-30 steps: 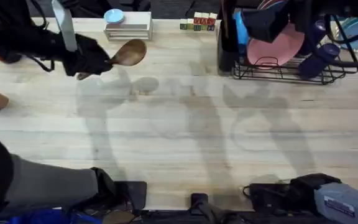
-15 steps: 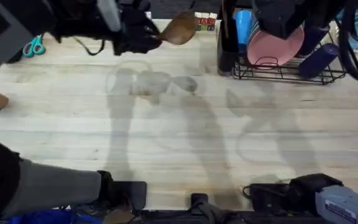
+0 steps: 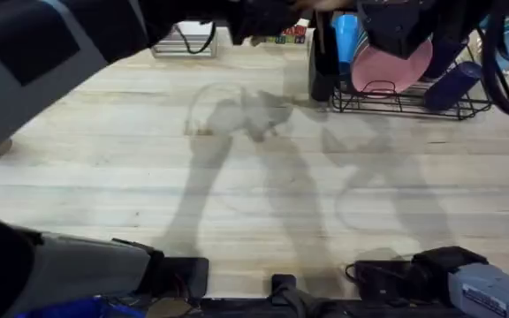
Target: Pick up the spoon on the table one by one and put them onto the rack
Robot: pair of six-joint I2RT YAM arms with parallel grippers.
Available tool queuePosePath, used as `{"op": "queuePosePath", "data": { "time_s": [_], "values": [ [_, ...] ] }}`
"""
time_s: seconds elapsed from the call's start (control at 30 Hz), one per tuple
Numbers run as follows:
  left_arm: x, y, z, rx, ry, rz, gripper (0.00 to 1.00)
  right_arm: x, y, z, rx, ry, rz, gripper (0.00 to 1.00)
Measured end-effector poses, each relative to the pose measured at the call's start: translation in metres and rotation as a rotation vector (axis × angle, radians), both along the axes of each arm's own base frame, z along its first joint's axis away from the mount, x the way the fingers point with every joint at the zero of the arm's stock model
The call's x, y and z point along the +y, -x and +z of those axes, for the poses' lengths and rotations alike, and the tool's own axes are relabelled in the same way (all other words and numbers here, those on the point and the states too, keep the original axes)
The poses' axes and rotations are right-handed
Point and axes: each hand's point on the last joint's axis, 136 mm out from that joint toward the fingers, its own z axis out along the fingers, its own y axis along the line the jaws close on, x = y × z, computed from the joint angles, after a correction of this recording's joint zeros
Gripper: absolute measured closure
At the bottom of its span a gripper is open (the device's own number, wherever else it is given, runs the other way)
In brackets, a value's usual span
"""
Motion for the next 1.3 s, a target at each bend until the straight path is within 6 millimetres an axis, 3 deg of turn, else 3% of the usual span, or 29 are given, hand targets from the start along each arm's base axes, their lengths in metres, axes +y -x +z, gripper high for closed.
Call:
{"op": "queuePosePath", "data": {
  "time_s": [0.13, 0.47, 0.53, 0.57, 0.7, 0.73, 0.93, 1.3],
  "values": [
    [-0.030, 0.008, 0.028, -0.025, 0.093, -0.041, 0.957, -0.001, 0.005, -0.008, 0.036, 0.006, 0.000, 0.009],
    [-0.060, 0.018, 0.054, -0.055, 0.195, -0.093, 0.957, -0.014, 0.039, -0.010, 0.083, 0.030, -0.039, 0.009],
    [-0.066, 0.015, 0.050, -0.044, 0.207, -0.102, 0.957, -0.017, 0.049, -0.012, 0.100, 0.037, -0.051, 0.009],
    [-0.078, 0.010, 0.038, -0.010, 0.222, -0.115, 0.957, -0.021, 0.061, -0.016, 0.128, 0.040, -0.062, 0.009],
    [-0.093, 0.005, 0.025, 0.027, 0.249, -0.132, 0.957, -0.025, 0.074, -0.021, 0.166, 0.030, -0.081, 0.009],
    [-0.107, 0.006, 0.020, 0.050, 0.279, -0.153, 0.957, -0.029, 0.079, -0.021, 0.172, 0.029, -0.103, 0.009],
    [-0.121, 0.008, 0.005, 0.125, 0.287, -0.161, 0.956, -0.033, 0.079, -0.020, 0.170, 0.030, -0.124, 0.009],
    [-0.125, -0.002, -0.030, 0.227, 0.252, -0.127, 0.957, -0.034, 0.078, -0.021, 0.170, 0.034, -0.133, 0.009]
  ]
}}
